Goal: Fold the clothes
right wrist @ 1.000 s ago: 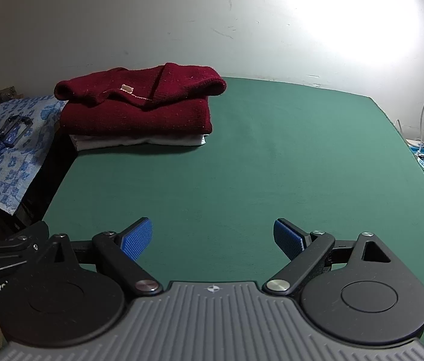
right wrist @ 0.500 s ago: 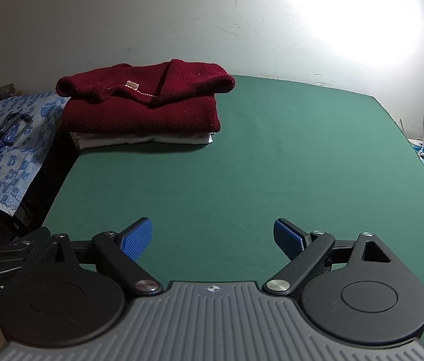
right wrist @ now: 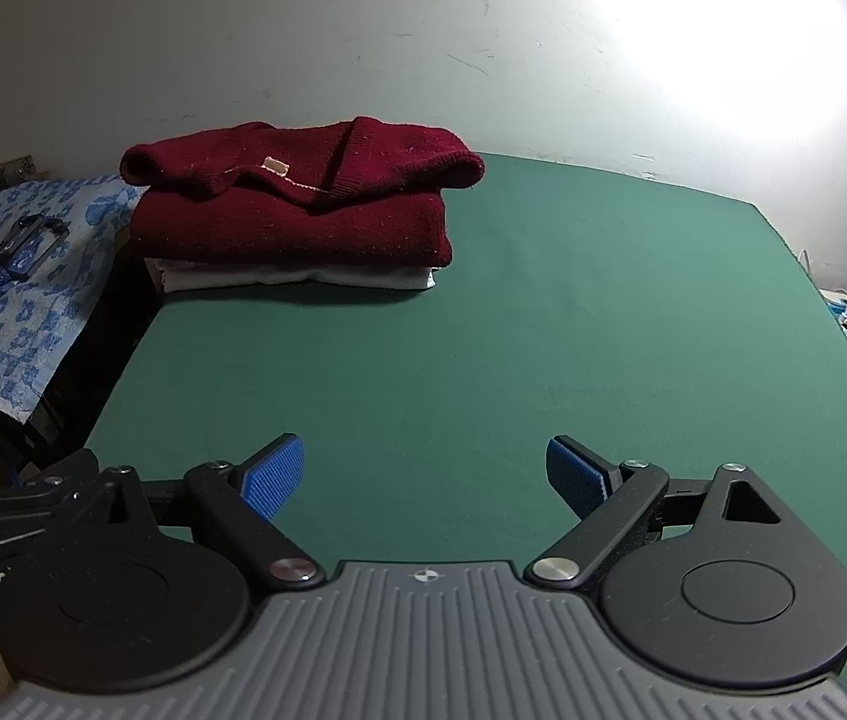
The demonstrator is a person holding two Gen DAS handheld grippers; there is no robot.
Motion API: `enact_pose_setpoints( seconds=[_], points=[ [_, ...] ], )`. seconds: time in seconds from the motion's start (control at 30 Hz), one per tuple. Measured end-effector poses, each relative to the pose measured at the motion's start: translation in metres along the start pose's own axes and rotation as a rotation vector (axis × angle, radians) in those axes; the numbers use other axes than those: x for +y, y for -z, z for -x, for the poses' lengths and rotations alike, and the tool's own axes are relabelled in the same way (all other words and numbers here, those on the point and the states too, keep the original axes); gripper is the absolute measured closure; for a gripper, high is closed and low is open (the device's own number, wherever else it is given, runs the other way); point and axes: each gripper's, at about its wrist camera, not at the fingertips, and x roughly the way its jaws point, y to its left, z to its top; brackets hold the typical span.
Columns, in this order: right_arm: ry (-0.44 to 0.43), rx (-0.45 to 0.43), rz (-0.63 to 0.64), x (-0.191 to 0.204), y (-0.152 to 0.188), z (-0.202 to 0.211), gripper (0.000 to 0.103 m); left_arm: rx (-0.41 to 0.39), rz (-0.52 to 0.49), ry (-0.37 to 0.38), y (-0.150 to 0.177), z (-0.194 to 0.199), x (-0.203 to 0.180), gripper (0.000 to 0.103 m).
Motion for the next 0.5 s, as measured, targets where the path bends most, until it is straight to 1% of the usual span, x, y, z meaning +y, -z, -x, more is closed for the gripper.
enact_pose_setpoints(
  seconds=[0.13, 0.5],
  points=[
    [0.0, 0.003, 0.001, 0.0008, 0.0001, -0.0005, 0.013, 0.006, 0.005, 0.006, 0.0002, -0.0011, 0.0021, 0.001],
    [0.011, -0.005, -0.002, 0.0017, -0.0002, 0.0003, 0.013, -0.011, -0.007, 0.019, 0.0005, 0.0001, 0.0011, 0.001]
  ],
)
